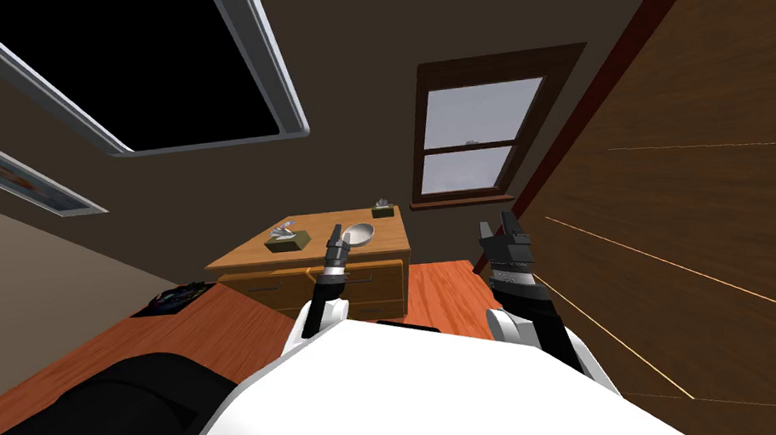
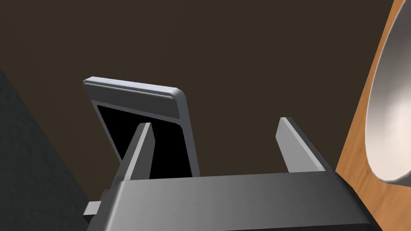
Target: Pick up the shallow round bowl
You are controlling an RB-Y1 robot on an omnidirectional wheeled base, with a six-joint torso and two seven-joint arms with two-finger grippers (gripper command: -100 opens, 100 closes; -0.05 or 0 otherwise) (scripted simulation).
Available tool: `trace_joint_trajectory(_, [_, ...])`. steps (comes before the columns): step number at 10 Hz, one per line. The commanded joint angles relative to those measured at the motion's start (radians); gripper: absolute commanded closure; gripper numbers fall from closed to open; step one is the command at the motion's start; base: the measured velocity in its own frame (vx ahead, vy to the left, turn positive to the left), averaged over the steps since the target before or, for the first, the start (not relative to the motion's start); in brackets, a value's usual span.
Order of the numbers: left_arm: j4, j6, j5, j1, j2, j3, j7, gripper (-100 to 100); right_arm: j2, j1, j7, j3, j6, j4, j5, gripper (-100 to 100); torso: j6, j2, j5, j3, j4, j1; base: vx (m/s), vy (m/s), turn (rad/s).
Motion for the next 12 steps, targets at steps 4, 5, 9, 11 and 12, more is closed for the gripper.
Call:
trace_joint_trajectory(4, [0.076, 0.115, 0.003, -0.124, 0.065, 0.017, -0.015, -100, 0.000, 0.000, 0.000, 0.000, 0.000, 0.000, 0.000, 0, 0.000, 0.008, 0.002, 0.004, 0.002, 0.007, -0.111, 0.089, -0.002])
trace_joint_trajectory(5, [0.076, 0.120, 0.003, -0.134, 0.065, 0.017, -0.015, -100, 0.000, 0.000, 0.000, 0.000, 0.000, 0.000, 0.000, 0, 0.000, 0.009, 0.002, 0.005, 0.002, 0.009, -0.091, 0.078, -0.010])
trace_joint_trajectory(9, [0.156, 0.242, 0.010, -0.262, 0.094, 0.032, -0.029, -100, 0.000, 0.000, 0.000, 0.000, 0.000, 0.000, 0.000, 0, 0.000, 0.007, 0.001, 0.004, 0.002, 0.006, -0.106, 0.082, -0.001])
trace_joint_trajectory(11, [0.188, 0.284, 0.014, -0.309, 0.102, 0.037, -0.035, -100, 0.000, 0.000, 0.000, 0.000, 0.000, 0.000, 0.000, 0, 0.000, 0.006, 0.001, 0.004, 0.002, 0.005, -0.105, 0.068, -0.003])
trace_joint_trajectory(12, [0.188, 0.299, 0.014, -0.330, 0.102, 0.037, -0.035, -100, 0.000, 0.000, 0.000, 0.000, 0.000, 0.000, 0.000, 0, 0.000, 0.007, 0.001, 0.004, 0.002, 0.005, -0.098, 0.072, -0.005])
